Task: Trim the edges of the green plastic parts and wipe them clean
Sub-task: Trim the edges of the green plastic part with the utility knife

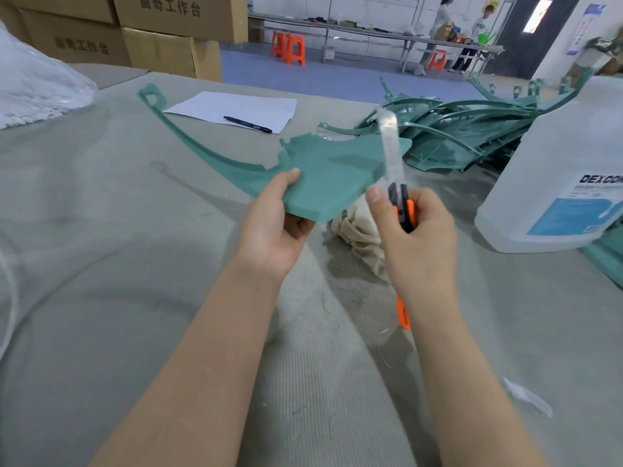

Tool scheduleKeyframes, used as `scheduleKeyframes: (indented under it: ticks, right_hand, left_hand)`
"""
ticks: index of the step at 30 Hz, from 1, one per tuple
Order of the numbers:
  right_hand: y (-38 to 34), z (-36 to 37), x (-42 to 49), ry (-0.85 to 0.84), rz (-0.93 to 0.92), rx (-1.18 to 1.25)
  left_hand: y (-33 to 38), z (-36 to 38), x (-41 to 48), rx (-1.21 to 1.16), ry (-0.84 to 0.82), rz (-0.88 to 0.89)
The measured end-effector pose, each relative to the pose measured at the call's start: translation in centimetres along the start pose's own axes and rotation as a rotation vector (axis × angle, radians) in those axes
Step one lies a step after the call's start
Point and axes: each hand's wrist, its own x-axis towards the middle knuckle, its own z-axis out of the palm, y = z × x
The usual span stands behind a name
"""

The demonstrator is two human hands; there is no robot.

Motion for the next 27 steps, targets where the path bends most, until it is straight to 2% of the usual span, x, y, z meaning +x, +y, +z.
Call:
scheduleKeyframes:
  ticks: [6, 14, 27]
  right_hand:
    - [0.34, -0.64, 0.71, 0.030, -0.007, 0.010]
    - [0.35, -0.41, 0.35, 0.057, -0.148, -0.051]
    - [0.79, -0.47, 0.33, 0.085, -0.226, -0.076]
  left_hand:
    - [0.77, -0.55, -0.21, -0.223, -0.002, -0.140]
    - [0.71, -0.56, -0.14, -0.102, -0.042, -0.218]
    - [0.78, -0.63, -0.23, -0.085, -0.047, -0.295]
